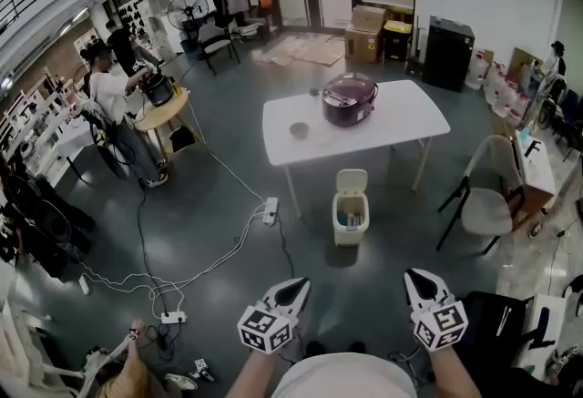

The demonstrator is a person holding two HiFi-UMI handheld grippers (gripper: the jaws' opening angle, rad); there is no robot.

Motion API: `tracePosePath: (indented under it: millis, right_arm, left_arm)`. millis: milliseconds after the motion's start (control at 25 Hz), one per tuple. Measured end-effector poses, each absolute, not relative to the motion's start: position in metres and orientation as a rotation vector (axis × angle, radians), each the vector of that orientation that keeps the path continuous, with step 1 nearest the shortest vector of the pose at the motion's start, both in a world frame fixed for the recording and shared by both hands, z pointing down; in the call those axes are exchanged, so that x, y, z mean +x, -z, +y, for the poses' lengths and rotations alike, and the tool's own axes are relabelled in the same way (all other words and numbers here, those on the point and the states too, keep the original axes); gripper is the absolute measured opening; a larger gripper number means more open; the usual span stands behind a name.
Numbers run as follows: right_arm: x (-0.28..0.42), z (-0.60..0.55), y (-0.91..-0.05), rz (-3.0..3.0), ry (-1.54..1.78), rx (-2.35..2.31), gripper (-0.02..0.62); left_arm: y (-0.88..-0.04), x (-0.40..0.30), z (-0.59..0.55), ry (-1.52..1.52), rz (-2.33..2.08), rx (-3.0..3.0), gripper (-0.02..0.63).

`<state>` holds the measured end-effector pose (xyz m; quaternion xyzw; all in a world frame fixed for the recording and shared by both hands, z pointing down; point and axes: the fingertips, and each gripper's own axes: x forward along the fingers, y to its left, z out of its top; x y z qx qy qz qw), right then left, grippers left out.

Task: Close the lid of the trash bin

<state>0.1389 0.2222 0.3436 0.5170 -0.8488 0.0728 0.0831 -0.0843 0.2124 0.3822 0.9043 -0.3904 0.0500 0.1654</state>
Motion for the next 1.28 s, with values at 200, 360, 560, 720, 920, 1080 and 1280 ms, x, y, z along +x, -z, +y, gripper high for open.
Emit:
tracePosePath:
  millis: [200,360,560,720,920,1080,1280]
  right_arm:
    - [0.146,0.223,-0.347,-2.548,-0.220,1.534,0.055]
    - [0.152,0.222,-0.343,-2.550,-0.227,1.526,0.084]
    - [0.163,0.224,-0.347,-2.556,-0.232,1.514,0.111]
    - [0.173,0.226,-0.351,-2.573,-0.237,1.498,0.124]
    - [0.189,0.229,-0.355,-2.590,-0.248,1.467,0.124]
    - [0.202,0.229,-0.362,-2.595,-0.265,1.455,0.123]
    - [0.212,0.228,-0.369,-2.585,-0.298,1.452,0.121]
  left_arm:
    - [-0.384,-0.079,0.215,-0.146,-1.121,2.565,0.015]
    - [-0.384,-0.074,0.216,-0.153,-1.137,2.555,0.015]
    - [-0.388,-0.064,0.220,-0.153,-1.156,2.546,0.015]
    - [-0.391,-0.057,0.226,-0.155,-1.172,2.539,0.015]
    - [-0.396,-0.044,0.232,-0.154,-1.197,2.523,0.015]
    - [-0.396,-0.038,0.234,-0.151,-1.222,2.511,0.015]
    - [-0.402,-0.033,0.235,-0.161,-1.233,2.488,0.015]
